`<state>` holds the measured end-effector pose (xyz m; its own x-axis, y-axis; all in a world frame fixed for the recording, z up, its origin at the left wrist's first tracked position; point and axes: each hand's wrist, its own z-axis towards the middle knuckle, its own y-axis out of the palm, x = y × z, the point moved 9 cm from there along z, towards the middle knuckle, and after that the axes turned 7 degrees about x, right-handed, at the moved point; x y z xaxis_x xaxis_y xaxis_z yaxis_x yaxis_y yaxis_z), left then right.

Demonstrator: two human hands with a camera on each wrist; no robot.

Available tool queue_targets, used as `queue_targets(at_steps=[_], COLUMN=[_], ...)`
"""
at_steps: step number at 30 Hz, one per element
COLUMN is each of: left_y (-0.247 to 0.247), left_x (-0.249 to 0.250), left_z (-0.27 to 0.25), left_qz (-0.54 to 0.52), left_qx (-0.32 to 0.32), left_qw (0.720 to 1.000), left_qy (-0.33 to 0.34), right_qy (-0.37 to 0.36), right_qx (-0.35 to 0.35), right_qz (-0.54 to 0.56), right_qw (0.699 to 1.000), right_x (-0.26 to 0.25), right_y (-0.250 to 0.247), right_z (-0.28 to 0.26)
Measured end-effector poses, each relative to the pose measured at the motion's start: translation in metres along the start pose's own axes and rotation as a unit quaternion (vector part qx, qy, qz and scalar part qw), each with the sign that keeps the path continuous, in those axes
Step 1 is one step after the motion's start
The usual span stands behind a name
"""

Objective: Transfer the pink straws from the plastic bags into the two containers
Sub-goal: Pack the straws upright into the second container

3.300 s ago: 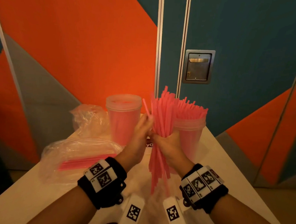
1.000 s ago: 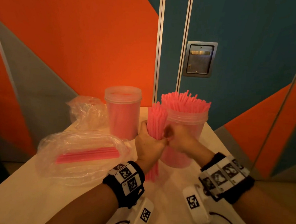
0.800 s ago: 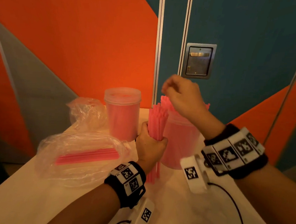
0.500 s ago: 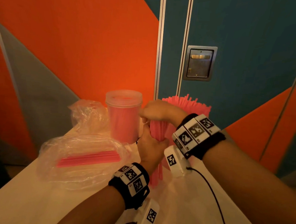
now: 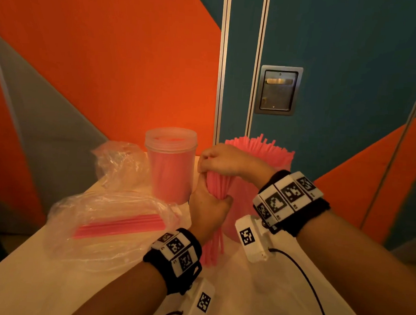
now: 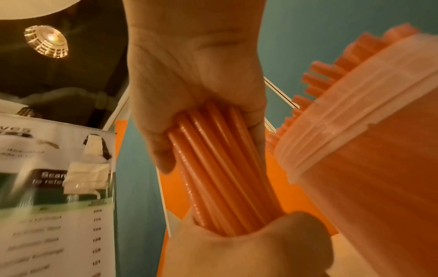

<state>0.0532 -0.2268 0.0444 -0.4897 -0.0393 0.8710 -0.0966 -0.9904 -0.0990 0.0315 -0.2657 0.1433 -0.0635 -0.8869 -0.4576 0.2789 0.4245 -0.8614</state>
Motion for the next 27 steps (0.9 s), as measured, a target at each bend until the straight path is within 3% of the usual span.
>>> queue_targets(at_steps=[2, 4, 6, 8, 10, 13, 16, 18, 20, 23, 25, 27], left_y=[-0.002, -0.007, -0.011, -0.011, -0.007, -0.002, -0.008, -0.01, -0.005, 0.006, 0.013, 0.02], left_x=[0.002, 0.005, 0.016, 0.034, 0.05, 0.06, 0.083, 0.111, 0.129, 0.133, 0.141, 0.164], left_z=[0.001, 0.008, 0.016, 0.022, 0.022, 0.016, 0.016, 0.012, 0.01, 0.026, 0.037, 0.049], left_qz=[-0.011, -0.029, -0.035, -0.038, -0.009, 0.015, -0.025, -0.032, -0.003, 0.039, 0.103, 0.163], left_qx=[-0.007, 0.001, 0.011, 0.014, 0.008, -0.008, 0.018, 0.03, 0.026, -0.045, -0.087, -0.085], left_qw=[1.0, 0.999, 0.999, 0.998, 0.994, 0.995, 0.99, 0.973, 0.953, 0.97, 0.967, 0.952], left_qy=[-0.004, -0.016, -0.008, 0.045, 0.11, 0.102, 0.136, 0.225, 0.302, 0.235, 0.214, 0.247], right_qy=[0.03, 0.077, 0.098, 0.095, 0.092, 0.122, 0.095, 0.078, 0.05, 0.023, 0.013, -0.011], right_qx=[0.048, 0.093, 0.105, 0.099, 0.153, 0.265, 0.312, 0.337, 0.365, 0.4, 0.415, 0.418], right_qz=[0.126, 0.313, 0.43, 0.445, 0.462, 0.497, 0.492, 0.485, 0.512, 0.605, 0.63, 0.65], right_qw=[0.99, 0.942, 0.891, 0.885, 0.869, 0.817, 0.807, 0.803, 0.776, 0.688, 0.656, 0.635], right_x=[0.004, 0.019, 0.03, 0.032, 0.035, 0.04, 0.034, 0.026, 0.019, 0.027, 0.034, 0.037], right_y=[-0.011, -0.017, -0.014, -0.002, 0.002, -0.009, -0.029, -0.052, -0.086, -0.149, -0.182, -0.206], right_z=[-0.004, -0.008, -0.013, -0.016, -0.019, -0.029, -0.03, -0.032, -0.036, -0.04, -0.045, -0.049])
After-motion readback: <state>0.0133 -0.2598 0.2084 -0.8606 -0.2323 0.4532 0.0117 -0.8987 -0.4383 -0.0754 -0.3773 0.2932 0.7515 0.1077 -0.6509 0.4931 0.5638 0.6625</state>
